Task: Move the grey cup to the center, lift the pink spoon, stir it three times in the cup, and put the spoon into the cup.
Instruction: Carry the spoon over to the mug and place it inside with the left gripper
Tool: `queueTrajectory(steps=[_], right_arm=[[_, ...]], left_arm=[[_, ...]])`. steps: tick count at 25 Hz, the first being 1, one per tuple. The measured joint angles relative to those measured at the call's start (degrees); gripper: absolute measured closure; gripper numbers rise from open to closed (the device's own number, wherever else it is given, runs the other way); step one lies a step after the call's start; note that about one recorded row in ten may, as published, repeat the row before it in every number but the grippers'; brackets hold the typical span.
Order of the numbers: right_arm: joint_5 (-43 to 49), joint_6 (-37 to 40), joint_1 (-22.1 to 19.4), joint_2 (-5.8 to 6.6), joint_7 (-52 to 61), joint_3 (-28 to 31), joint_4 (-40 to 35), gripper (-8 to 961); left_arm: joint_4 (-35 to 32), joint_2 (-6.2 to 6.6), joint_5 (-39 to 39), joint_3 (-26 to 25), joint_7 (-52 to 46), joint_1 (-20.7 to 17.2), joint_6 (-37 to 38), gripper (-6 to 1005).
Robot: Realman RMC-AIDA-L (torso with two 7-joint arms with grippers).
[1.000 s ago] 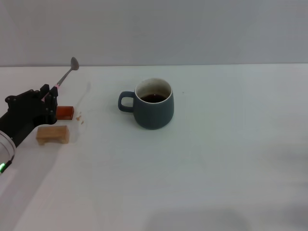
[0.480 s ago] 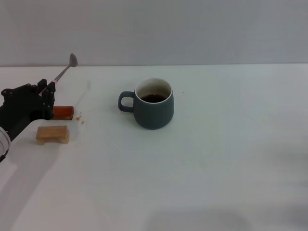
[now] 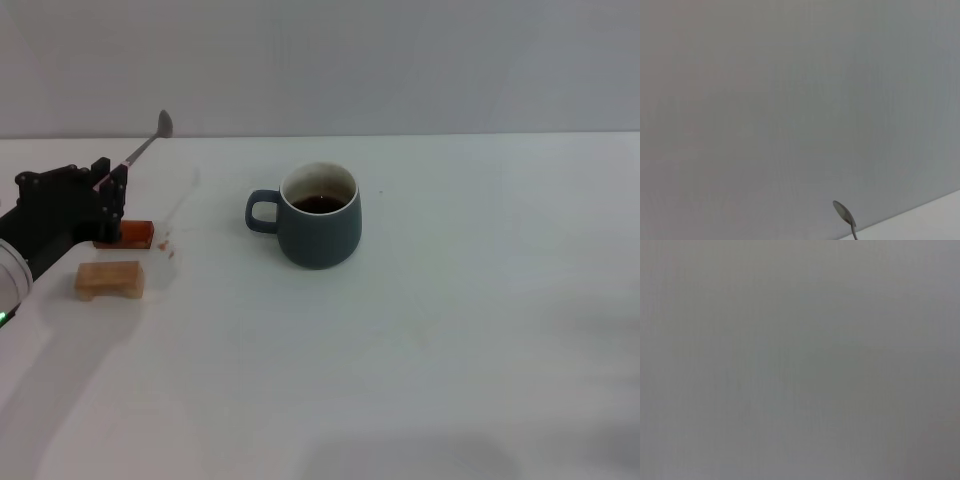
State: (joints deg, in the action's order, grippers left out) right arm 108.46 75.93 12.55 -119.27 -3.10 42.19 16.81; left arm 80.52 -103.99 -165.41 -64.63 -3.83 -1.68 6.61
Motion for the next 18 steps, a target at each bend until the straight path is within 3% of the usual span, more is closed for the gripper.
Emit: queueTrajectory(steps=[18], right_arm=[[-0.3,0.0,0.2,0.08,0.0,0.3,0.0,955]], left_arm=[[7.9,0.99,0.1,-0.6,4.1,-0.1,-8.2,864]])
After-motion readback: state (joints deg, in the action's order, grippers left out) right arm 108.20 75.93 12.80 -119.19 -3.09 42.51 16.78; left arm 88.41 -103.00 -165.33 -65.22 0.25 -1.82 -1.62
